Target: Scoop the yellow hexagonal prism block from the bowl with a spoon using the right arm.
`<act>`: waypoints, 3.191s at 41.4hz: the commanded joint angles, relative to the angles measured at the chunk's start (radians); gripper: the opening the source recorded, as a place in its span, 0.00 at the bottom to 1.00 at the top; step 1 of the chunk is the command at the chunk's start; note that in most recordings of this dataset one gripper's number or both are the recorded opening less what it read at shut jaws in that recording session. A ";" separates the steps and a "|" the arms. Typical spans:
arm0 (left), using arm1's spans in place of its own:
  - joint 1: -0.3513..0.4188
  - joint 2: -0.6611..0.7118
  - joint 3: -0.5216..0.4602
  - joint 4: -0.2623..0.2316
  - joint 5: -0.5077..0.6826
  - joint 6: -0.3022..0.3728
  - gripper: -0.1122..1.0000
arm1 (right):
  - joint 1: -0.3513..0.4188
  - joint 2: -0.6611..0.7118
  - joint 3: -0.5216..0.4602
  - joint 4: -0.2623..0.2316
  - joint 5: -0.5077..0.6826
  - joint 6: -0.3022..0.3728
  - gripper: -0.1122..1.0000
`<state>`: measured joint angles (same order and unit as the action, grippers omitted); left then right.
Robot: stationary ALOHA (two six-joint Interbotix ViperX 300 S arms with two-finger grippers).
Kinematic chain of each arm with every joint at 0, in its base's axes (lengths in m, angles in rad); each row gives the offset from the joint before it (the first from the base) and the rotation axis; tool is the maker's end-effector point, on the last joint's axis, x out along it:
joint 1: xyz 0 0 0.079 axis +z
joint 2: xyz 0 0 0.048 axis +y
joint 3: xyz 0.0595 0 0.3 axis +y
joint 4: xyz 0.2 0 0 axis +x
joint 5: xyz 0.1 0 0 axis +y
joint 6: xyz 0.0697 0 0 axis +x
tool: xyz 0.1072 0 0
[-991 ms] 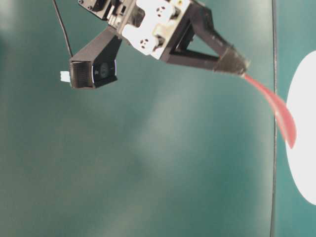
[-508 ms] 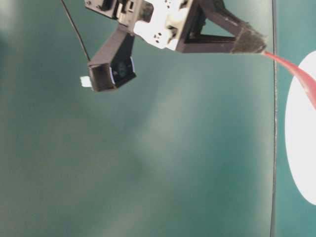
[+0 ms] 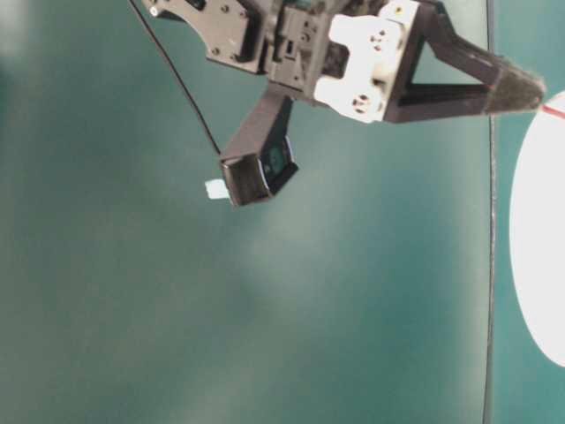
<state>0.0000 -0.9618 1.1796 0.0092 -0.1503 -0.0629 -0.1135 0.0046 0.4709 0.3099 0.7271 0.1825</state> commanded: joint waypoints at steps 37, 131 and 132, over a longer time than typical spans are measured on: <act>0.000 0.005 -0.017 0.002 -0.005 -0.002 0.11 | -0.011 0.043 -0.072 -0.063 -0.198 -0.005 0.30; 0.002 0.005 -0.017 0.002 -0.005 -0.002 0.11 | 0.012 -0.063 -0.109 -0.015 0.218 0.227 0.30; 0.000 0.005 -0.017 0.002 -0.005 -0.002 0.11 | 0.012 -0.058 -0.110 -0.014 0.218 0.227 0.30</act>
<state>0.0000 -0.9618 1.1812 0.0077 -0.1503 -0.0629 -0.1043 -0.0460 0.3881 0.2899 0.9465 0.4096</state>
